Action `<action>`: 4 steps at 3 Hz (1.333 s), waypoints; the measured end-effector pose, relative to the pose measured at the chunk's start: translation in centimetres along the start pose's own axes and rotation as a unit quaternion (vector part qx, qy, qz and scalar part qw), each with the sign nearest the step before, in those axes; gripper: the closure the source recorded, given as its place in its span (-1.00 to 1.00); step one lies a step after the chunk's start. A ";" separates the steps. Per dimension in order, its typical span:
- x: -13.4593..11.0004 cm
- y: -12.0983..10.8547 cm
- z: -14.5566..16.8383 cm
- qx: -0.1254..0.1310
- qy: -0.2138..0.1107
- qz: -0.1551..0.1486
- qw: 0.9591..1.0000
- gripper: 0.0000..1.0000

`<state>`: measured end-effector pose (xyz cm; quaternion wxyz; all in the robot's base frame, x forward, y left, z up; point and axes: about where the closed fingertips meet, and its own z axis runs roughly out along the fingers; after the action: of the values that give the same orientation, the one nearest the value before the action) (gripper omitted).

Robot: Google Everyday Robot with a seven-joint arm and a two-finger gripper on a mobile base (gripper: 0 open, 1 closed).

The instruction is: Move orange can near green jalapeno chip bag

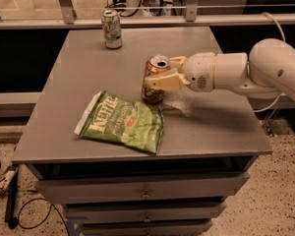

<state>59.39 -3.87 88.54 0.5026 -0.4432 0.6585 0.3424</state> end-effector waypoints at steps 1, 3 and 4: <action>0.5 0.5 0.9 -0.011 0.013 0.008 1.000 0.66; 0.7 1.0 1.2 -0.024 0.021 0.014 0.999 -0.27; 0.7 1.0 1.2 -0.024 0.021 0.014 0.999 -0.76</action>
Offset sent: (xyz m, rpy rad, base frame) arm -0.0085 0.0127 -0.0134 -0.0349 0.0770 0.0549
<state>58.82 -2.56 87.56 0.4728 -0.4534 0.6667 0.3555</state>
